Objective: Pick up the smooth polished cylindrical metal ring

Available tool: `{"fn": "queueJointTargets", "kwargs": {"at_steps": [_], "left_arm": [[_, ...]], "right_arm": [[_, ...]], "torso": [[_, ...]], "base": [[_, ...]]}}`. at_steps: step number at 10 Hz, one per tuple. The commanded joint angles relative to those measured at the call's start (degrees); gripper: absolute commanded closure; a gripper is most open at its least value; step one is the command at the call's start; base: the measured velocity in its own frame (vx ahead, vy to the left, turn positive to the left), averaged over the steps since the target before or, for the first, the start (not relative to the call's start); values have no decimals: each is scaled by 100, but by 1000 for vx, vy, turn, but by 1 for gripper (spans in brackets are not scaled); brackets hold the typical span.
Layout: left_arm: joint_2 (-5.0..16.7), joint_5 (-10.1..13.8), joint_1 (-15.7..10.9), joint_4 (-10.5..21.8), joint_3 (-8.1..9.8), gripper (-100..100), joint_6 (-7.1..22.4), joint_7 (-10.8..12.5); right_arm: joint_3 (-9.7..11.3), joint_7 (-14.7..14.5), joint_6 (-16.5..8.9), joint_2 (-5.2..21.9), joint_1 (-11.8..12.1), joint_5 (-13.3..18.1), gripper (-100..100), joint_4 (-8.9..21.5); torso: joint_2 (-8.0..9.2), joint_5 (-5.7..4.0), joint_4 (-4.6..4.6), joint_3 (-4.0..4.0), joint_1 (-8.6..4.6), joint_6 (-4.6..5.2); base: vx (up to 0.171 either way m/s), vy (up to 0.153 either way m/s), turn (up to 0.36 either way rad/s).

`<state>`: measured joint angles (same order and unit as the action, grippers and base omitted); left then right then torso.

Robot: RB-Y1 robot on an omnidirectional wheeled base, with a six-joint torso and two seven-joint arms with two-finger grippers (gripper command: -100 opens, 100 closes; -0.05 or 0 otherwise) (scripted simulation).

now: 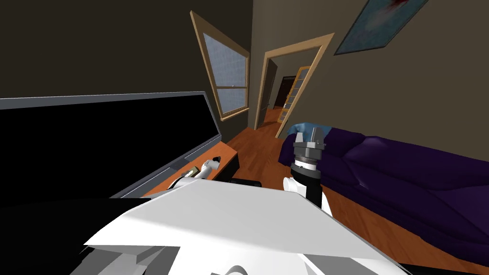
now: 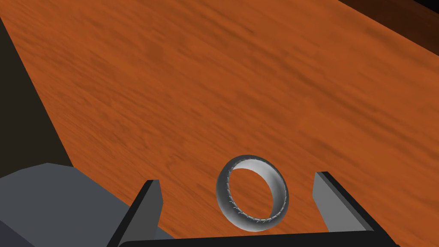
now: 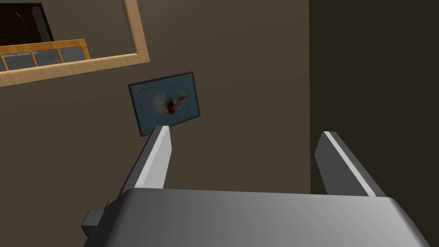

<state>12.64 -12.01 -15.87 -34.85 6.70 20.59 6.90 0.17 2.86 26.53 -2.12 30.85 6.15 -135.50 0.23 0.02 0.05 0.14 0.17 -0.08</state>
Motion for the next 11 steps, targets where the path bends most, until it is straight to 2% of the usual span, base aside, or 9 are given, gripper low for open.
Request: {"fn": "queueJointTargets", "kwargs": {"at_steps": [1, 2, 3, 4, 5, 7, 8, 10, 11], "left_arm": [[30, -255, 7, 130, 236, -100, -43, 286], [30, -255, 7, 130, 236, -100, -43, 314], [69, -426, 33, 213, 424, -100, -80, 500], [69, -426, 33, 213, 424, -100, -80, 534], [108, -598, 59, 296, 611, -100, -118, 754], [108, -598, 59, 296, 611, -100, -118, 754], [147, -769, 84, 378, 799, -100, -155, 974], [140, -698, 135, 272, 757, -100, -94, 889], [140, -714, 127, 291, 765, 100, -109, 917]], "right_arm": [[0, 0, 0, 0, 0, 0, 0, 0], [1, 0, 0, 0, -1, 0, 0, 0], [0, 0, 0, 0, 0, 0, 0, 0], [1, 0, 0, 0, -1, 0, 0, 0], [0, 0, 0, 0, 0, 0, 0, 0], [0, 0, 0, 0, 1, 0, 0, 0], [-1, 0, 0, 0, 1, 0, 0, 0], [0, 0, 0, 0, 1, 0, 0, 0], [-1, 0, 0, 0, 1, 0, 0, 0]], "torso": [[0, 0, 0, 0, 0, 0], [-3, 0, -1, -2, -2, 4], [-5, 0, -2, -3, -3, -1], [-5, 5, -4, -5, 2, 4], [-13, 8, -7, -9, 5, 2], [-19, 9, -8, -14, 10, 0], [-27, 9, -10, -18, 6, -1], [-34, 19, -9, -21, 14, 12], [-42, 19, -11, -26, 14, 10]], "base": [[-47, 27, -327], [-46, 24, -164], [-60, 23, -259], [-49, 20, -181], [-42, 21, -392], [-29, 16, -46], [-33, 3, -328], [-29, 11, -104], [0, 0, 0]]}}
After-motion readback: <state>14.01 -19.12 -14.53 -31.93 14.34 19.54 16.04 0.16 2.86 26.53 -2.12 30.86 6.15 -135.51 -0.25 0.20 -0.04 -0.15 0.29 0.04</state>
